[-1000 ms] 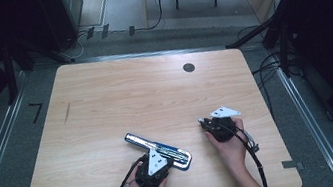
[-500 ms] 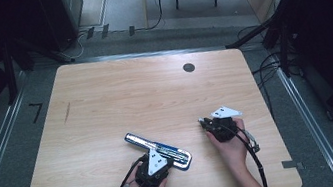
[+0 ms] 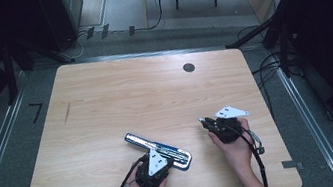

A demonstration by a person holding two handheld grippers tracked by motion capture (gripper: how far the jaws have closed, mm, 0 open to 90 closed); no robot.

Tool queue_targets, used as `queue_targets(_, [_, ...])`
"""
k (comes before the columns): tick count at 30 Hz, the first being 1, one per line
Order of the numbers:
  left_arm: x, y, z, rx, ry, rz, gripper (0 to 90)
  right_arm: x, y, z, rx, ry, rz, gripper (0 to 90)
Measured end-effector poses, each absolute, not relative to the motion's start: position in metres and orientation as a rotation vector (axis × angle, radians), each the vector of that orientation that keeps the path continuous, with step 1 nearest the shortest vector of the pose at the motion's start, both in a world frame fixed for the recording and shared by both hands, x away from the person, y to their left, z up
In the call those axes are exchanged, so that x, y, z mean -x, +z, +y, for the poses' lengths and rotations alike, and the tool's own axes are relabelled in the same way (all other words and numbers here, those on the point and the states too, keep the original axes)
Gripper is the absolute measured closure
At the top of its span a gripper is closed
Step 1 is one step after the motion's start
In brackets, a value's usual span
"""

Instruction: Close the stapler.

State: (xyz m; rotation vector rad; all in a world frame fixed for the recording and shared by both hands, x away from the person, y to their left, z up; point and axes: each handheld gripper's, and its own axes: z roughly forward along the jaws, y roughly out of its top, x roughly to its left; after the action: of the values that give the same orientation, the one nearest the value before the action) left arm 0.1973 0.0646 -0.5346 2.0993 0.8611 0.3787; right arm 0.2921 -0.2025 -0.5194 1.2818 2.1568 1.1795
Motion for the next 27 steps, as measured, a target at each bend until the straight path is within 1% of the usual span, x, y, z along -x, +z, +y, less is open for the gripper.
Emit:
queue_targets(7, [-0.197, -0.535, 0.064, -2.095, 0.380, 0.865, 90.0, -0.278, -0.510, -0.197, -1.240, 1.234, 2.176, 80.3])
queue_targets(17, [-0.197, -0.535, 0.065, -2.100, 0.378, 0.862, 90.0, -0.263, -0.508, -0.174, -1.156, 1.224, 2.238, 80.3])
queue_targets(27, [-0.197, -0.534, 0.065, -2.101, 0.376, 0.861, 90.0, -0.250, -0.504, -0.171, -1.118, 1.231, 2.261, 80.3])
